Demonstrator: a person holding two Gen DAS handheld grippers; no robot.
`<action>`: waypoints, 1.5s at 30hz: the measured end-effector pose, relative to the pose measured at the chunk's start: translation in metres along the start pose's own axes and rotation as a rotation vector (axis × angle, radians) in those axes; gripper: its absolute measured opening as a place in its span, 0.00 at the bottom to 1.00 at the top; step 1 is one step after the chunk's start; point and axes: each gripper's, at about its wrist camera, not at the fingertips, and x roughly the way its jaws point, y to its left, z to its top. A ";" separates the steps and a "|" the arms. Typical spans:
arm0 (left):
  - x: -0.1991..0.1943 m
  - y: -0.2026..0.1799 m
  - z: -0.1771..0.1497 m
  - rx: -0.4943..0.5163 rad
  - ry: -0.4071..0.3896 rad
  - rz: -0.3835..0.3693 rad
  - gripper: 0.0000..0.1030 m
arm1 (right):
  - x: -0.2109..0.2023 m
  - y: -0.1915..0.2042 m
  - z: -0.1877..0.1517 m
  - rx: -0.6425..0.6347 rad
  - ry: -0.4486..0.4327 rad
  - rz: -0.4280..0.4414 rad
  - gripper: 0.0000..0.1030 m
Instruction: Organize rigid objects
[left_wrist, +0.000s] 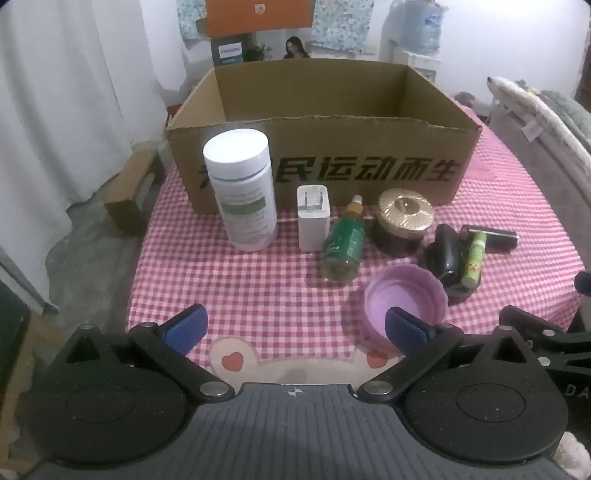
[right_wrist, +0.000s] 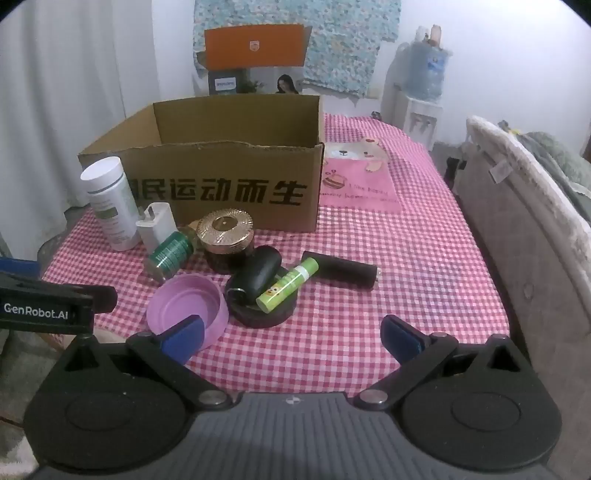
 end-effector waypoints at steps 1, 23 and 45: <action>-0.001 0.000 0.000 0.001 -0.004 0.001 1.00 | 0.000 0.000 0.000 -0.003 -0.002 0.000 1.00; 0.003 0.003 0.001 -0.014 0.024 0.030 1.00 | -0.001 -0.003 0.002 0.000 -0.016 0.024 1.00; 0.007 0.006 0.001 -0.028 0.037 0.044 1.00 | 0.002 -0.001 0.003 -0.007 -0.008 0.051 1.00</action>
